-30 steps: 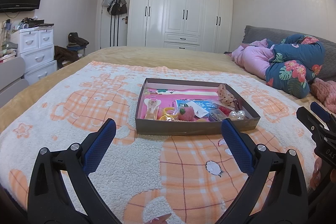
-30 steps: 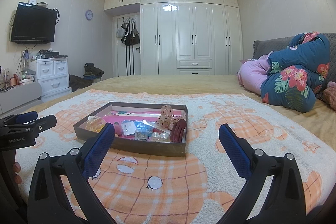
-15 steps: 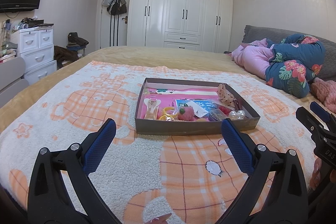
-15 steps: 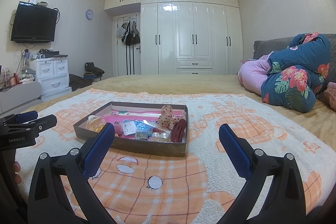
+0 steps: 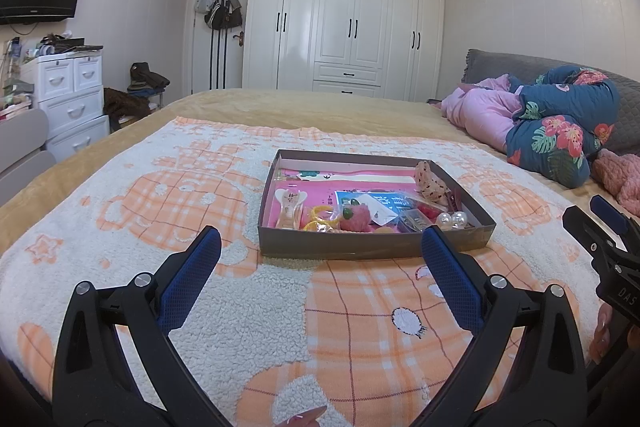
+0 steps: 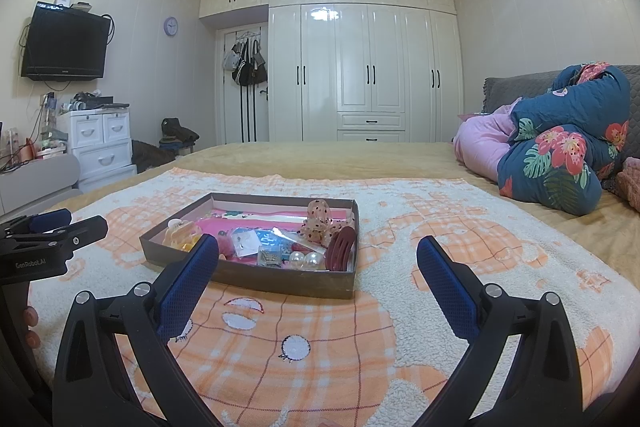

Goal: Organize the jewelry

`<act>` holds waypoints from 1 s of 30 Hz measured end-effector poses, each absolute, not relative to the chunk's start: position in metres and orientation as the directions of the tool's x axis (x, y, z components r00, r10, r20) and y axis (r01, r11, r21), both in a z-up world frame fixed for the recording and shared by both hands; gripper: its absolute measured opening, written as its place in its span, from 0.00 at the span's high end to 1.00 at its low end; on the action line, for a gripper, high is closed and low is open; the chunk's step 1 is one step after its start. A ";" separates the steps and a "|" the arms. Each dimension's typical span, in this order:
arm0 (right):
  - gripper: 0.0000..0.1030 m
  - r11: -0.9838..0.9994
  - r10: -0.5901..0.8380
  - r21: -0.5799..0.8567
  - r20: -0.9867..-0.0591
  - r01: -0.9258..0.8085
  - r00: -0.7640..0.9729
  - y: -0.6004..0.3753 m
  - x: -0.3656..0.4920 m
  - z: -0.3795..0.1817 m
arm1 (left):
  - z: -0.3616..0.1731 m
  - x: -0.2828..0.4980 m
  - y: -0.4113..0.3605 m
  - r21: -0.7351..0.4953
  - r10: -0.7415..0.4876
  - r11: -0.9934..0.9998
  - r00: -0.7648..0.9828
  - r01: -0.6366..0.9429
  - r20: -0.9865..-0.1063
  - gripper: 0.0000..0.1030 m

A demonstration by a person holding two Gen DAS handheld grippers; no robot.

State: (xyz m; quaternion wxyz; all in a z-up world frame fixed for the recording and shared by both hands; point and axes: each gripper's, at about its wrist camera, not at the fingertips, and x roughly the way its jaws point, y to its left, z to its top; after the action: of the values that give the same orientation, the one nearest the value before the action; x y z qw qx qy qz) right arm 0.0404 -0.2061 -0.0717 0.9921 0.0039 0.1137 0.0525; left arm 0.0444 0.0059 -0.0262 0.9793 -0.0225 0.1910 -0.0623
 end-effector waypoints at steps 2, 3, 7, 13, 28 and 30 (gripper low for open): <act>0.06 0.995 0.105 0.020 -0.223 -0.103 0.969 -0.206 0.040 -0.071 | -0.026 0.044 0.006 -0.067 -0.131 0.991 0.919 0.114 -0.371 0.11; 0.06 0.994 0.105 0.019 -0.223 -0.103 0.969 -0.206 0.040 -0.071 | -0.026 0.045 0.005 -0.068 -0.132 0.991 0.919 0.115 -0.371 0.11; 0.06 0.995 0.104 0.020 -0.224 -0.102 0.969 -0.206 0.040 -0.071 | -0.026 0.045 0.005 -0.067 -0.131 0.991 0.919 0.114 -0.372 0.11; 0.06 0.995 0.098 0.018 -0.229 -0.097 0.969 -0.206 0.042 -0.074 | -0.026 0.045 0.006 -0.070 -0.131 0.991 0.918 0.113 -0.375 0.11; 0.06 0.999 0.029 0.049 -0.280 -0.016 0.960 -0.227 0.060 -0.077 | -0.025 0.061 0.024 -0.069 -0.045 0.997 0.908 0.018 -0.416 0.11; 0.06 0.996 -0.017 0.073 -0.320 0.042 0.947 -0.246 0.076 -0.075 | -0.025 0.075 0.040 -0.064 0.007 0.997 0.897 -0.039 -0.442 0.11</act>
State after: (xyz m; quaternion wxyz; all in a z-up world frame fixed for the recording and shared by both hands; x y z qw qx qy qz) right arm 0.0760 -0.2463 -0.0755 0.9859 0.0396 0.1617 -0.0150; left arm 0.0750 0.0397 -0.0252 0.9732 -0.0357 0.2269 0.0117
